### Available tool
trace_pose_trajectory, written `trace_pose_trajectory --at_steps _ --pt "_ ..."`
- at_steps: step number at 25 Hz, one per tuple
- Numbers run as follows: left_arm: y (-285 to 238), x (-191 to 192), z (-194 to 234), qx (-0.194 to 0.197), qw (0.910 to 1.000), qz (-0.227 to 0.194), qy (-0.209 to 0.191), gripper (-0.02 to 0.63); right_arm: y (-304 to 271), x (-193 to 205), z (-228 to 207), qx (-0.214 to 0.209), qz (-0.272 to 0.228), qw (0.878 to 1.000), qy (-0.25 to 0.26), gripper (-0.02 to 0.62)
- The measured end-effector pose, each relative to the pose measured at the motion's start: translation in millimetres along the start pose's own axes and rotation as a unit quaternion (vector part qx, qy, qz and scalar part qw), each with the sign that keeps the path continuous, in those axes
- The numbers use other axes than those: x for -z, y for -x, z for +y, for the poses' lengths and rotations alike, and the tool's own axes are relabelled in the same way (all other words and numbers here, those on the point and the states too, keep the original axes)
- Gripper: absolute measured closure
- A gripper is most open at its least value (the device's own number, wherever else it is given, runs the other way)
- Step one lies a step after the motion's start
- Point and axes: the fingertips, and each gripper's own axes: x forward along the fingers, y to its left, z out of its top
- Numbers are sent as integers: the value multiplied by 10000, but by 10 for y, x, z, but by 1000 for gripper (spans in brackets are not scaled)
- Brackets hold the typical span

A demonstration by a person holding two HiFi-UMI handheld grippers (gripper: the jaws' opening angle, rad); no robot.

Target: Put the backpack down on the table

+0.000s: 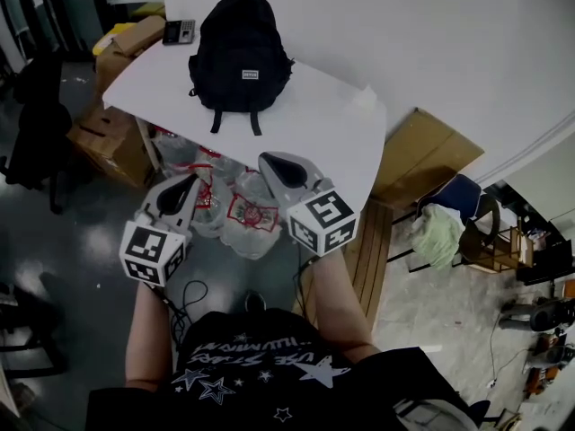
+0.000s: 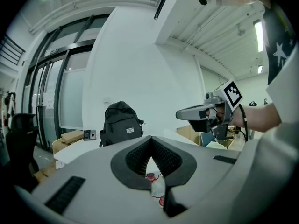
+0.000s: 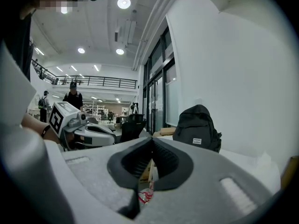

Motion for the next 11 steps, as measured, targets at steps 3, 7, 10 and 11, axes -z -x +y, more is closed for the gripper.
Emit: trace_pose_trajectory --at_steps 3,7,10,11 --pt "197 15 76 34 10000 31 30 598 -43 -70 214 -16 -35 10000 -65 595" --pt "462 7 197 35 10000 22 18 598 -79 -176 507 -43 -158 9997 -175 595" --pt "653 45 244 43 10000 18 11 598 -79 -171 712 -27 -154 9998 -148 595" --pt "713 63 257 47 10000 18 14 598 -77 -162 775 -15 -145 9998 -137 595"
